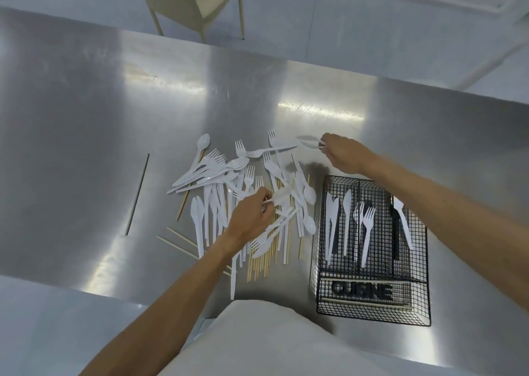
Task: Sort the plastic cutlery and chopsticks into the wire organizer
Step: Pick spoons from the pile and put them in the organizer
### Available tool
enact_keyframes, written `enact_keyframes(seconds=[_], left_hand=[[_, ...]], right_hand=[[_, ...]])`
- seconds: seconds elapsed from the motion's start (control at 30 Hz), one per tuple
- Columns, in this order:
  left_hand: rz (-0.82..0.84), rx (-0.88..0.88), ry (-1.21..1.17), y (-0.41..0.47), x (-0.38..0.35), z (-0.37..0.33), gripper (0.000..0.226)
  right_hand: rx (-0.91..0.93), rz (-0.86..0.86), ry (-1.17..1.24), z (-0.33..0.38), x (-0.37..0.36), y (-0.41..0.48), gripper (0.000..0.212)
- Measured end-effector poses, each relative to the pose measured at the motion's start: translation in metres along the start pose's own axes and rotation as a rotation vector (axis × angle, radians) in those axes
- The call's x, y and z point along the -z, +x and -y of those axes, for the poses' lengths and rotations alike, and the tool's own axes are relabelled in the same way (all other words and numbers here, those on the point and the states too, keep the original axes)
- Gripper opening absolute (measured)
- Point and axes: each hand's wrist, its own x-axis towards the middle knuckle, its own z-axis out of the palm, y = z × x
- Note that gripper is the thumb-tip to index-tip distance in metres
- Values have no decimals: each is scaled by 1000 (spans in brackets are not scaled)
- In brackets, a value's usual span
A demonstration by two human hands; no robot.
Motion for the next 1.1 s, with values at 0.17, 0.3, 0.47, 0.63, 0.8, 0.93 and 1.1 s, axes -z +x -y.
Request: enact_keyframes(seconds=[0.17,0.3,0.47,0.63,0.8,0.93,1.1], left_hand=[[54,-77,164,11,-4,-14,22],[157,-253,392,27,-7,-15,21],[220,-491,582,45,-14,-16,28],[273,-640,692,52,-36,-31,31],[354,-621,760,56,-45,-37,24],[355,-643,755,60,-43,-35,20],[334,-680,707,54,-37,-34,17]], right_hand=[[-10,-68,-38,-4,-6,-15,24],[66,-19,-46,3,-11,-7,16],[184,105,-64,21,-31,12,3],[190,183,-33,21,-42,24,14],[178,183,-42,9,-42,27,15],[157,169,-39,5,-41,26,20],[142,160,-26,3,-34,24,22]])
